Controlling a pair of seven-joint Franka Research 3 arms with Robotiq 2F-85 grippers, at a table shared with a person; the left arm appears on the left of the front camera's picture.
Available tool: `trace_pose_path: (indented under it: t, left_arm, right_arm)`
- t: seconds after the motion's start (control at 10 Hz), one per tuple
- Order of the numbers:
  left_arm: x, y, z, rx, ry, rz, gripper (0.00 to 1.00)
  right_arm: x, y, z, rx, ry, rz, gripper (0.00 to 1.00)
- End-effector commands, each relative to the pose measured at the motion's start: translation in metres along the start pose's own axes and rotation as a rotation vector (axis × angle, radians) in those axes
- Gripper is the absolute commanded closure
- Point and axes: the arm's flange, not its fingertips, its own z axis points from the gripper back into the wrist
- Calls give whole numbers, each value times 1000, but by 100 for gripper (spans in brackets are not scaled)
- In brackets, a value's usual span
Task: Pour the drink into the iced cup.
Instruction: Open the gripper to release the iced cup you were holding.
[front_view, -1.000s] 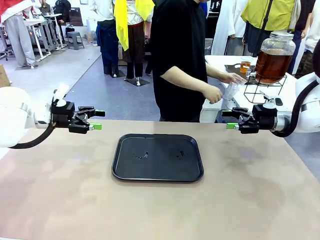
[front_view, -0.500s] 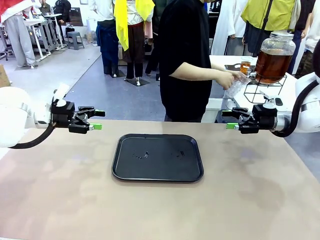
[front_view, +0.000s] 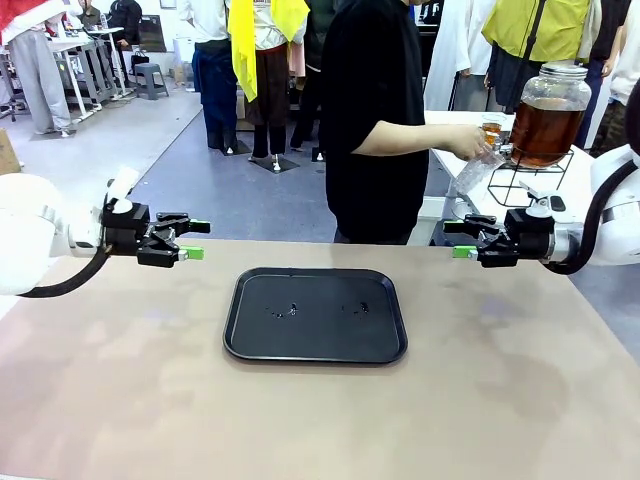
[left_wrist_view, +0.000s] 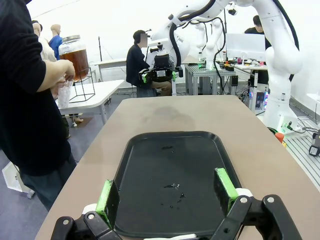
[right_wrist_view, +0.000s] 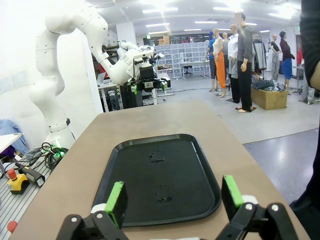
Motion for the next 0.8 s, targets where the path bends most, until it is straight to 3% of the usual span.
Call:
trace_pose_path:
  t: [0.0, 0.7]
  left_arm:
    - [2, 2, -1, -1, -2, 2, 0]
    - [2, 2, -1, -1, -2, 2, 0]
  right_arm:
    - [2, 1, 0, 5, -5, 2, 0]
    - [2, 1, 0, 5, -5, 2, 0]
